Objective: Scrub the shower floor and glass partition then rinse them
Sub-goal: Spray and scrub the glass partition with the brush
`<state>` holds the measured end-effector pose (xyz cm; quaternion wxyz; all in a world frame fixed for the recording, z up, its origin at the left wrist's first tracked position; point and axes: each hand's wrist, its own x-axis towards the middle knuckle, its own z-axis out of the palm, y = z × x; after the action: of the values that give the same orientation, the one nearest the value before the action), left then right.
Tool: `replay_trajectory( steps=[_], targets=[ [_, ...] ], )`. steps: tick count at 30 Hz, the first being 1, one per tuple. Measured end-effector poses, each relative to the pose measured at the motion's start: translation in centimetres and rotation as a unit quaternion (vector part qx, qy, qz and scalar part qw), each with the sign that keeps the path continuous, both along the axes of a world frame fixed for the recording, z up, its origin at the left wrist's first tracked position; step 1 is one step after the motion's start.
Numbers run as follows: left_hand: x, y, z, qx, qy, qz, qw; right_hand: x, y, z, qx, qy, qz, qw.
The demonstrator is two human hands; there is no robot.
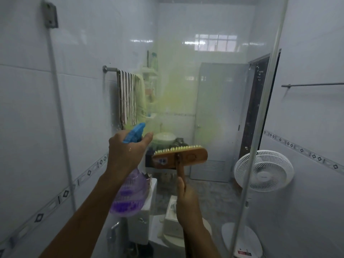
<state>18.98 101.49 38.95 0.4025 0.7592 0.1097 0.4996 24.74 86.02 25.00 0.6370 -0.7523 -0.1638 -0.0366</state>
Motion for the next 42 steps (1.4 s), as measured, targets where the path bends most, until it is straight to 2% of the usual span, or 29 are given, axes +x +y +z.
replay_trajectory(
  steps=[3, 7, 9, 11, 15, 17, 19, 23, 25, 27, 32, 34, 37, 42],
  targets=[
    [-0.3, -0.2, 0.0, 0.002, 0.006, -0.008, 1.000, 0.7, -0.5, 2.7, -0.011, -0.025, -0.007, 1.000],
    [-0.5, -0.6, 0.6, 0.002, 0.003, -0.014, 1.000, 3.6, -0.8, 13.7, -0.002, -0.124, -0.017, 0.992],
    [-0.4, -0.8, 0.9, 0.013, 0.004, -0.007, 1.000, 4.4, -1.0, 16.5, 0.009, -0.153, -0.019, 0.988],
    [-0.2, -1.1, 1.3, 0.015, -0.001, -0.006, 1.000, 4.3, -1.0, 15.0, 0.009, -0.139, -0.021, 0.990],
    [0.1, -1.4, 1.9, 0.002, -0.006, 0.000, 1.000, 2.3, -1.6, 2.9, 0.020, -0.025, -0.044, 0.999],
    [0.4, -1.8, 2.1, 0.002, 0.000, -0.001, 1.000, 1.4, -2.7, 0.0, 0.026, -0.009, -0.050, 0.998],
    [0.7, -2.2, 2.3, 0.005, 0.008, -0.008, 1.000, 1.9, -3.6, 2.0, 0.044, -0.028, -0.045, 0.998],
    [1.4, -3.6, 3.0, -0.001, 0.006, -0.031, 0.999, 4.5, -6.6, 13.4, 0.082, -0.070, -0.040, 0.993],
    [2.0, -4.4, 3.4, -0.008, 0.000, -0.040, 0.999, 5.2, -7.9, 16.8, 0.079, -0.080, -0.036, 0.993],
    [2.5, -5.3, 3.8, -0.009, 0.003, -0.056, 0.998, 4.8, -7.9, 15.5, 0.078, -0.070, -0.041, 0.994],
    [3.3, -6.6, 4.9, -0.017, -0.013, -0.063, 0.998, 2.7, -5.8, 3.1, 0.039, -0.026, -0.048, 0.998],
    [3.4, -6.8, 5.3, -0.009, -0.011, -0.063, 0.998, 2.7, -6.2, 2.8, 0.033, -0.025, -0.045, 0.998],
    [3.6, -6.7, 6.3, -0.001, -0.007, -0.054, 0.999, 3.6, -7.1, 9.2, 0.040, -0.051, -0.028, 0.998],
    [4.0, -5.9, 8.0, 0.013, 0.019, -0.057, 0.998, 6.0, -7.2, 25.0, 0.012, -0.163, -0.064, 0.984]
  ],
)
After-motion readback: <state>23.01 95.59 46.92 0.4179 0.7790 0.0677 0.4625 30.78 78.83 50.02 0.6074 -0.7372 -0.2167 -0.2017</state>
